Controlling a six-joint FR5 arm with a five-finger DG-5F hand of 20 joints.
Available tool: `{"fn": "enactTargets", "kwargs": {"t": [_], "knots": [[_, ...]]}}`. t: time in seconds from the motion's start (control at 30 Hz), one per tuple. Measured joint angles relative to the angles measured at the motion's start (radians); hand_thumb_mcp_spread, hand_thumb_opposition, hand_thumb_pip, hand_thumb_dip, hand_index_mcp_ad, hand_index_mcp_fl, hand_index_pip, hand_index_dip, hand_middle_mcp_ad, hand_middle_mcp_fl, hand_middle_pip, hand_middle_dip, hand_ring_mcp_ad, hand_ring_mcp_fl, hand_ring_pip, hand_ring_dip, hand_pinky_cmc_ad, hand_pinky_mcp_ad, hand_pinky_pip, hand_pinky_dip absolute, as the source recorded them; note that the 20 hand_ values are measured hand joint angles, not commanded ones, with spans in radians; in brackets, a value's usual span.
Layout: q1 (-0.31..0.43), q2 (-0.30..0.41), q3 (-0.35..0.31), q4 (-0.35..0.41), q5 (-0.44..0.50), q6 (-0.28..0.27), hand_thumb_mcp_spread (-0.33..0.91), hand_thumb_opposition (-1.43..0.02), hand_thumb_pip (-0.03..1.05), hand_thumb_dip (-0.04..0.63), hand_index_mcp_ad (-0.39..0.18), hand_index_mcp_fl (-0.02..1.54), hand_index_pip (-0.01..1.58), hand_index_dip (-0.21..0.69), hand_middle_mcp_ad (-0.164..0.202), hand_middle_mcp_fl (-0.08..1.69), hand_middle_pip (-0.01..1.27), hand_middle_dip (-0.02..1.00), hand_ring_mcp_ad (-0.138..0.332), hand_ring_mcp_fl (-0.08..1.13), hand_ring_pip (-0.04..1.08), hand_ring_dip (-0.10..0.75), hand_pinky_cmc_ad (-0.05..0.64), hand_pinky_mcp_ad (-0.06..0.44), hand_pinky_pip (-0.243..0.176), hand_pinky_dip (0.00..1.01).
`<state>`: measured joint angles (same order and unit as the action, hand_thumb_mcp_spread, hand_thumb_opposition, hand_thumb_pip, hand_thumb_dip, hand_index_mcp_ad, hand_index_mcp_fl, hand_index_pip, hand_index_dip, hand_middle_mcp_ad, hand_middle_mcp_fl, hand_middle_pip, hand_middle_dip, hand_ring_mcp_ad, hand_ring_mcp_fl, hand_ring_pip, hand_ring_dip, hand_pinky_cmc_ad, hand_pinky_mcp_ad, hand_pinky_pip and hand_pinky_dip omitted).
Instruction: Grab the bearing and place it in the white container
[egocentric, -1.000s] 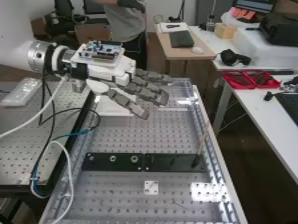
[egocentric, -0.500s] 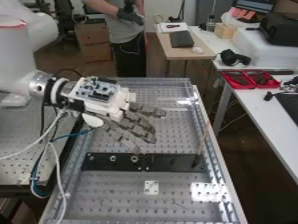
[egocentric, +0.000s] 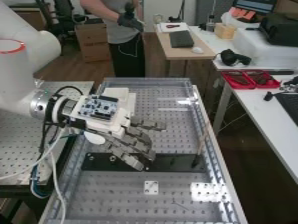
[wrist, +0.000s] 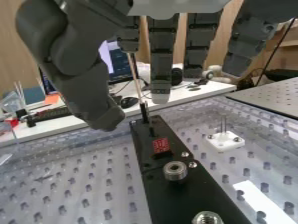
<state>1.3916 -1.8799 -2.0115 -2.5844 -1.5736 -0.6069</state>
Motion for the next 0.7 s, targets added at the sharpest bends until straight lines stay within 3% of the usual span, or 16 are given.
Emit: {"fn": "enactTargets", "kwargs": {"t": [0.13, 0.37, 0.7], "knots": [[-0.015, -0.010, -0.003, 0.035, -0.019, -0.010, 0.46, -0.82, 0.79, 0.298, -0.072, 0.00, 0.08, -0.120, 0.063, 0.09, 0.64, 0.61, 0.115, 0.15, 0.16, 0.417, 0.380, 0.312, -0.073, 0.20], [-0.033, -0.025, -0.013, 0.107, -0.043, -0.021, 0.46, -0.82, 0.77, 0.298, -0.073, 0.01, 0.09, -0.120, 0.063, 0.13, 0.67, 0.61, 0.117, 0.17, 0.19, 0.452, 0.363, 0.304, -0.028, 0.19], [-0.042, -0.053, -0.016, 0.159, -0.060, -0.053, 0.51, -0.82, 0.75, 0.298, -0.101, 0.02, 0.10, -0.126, 0.047, 0.25, 0.68, 0.63, 0.086, 0.23, 0.18, 0.487, 0.346, 0.297, -0.024, 0.18]]}}
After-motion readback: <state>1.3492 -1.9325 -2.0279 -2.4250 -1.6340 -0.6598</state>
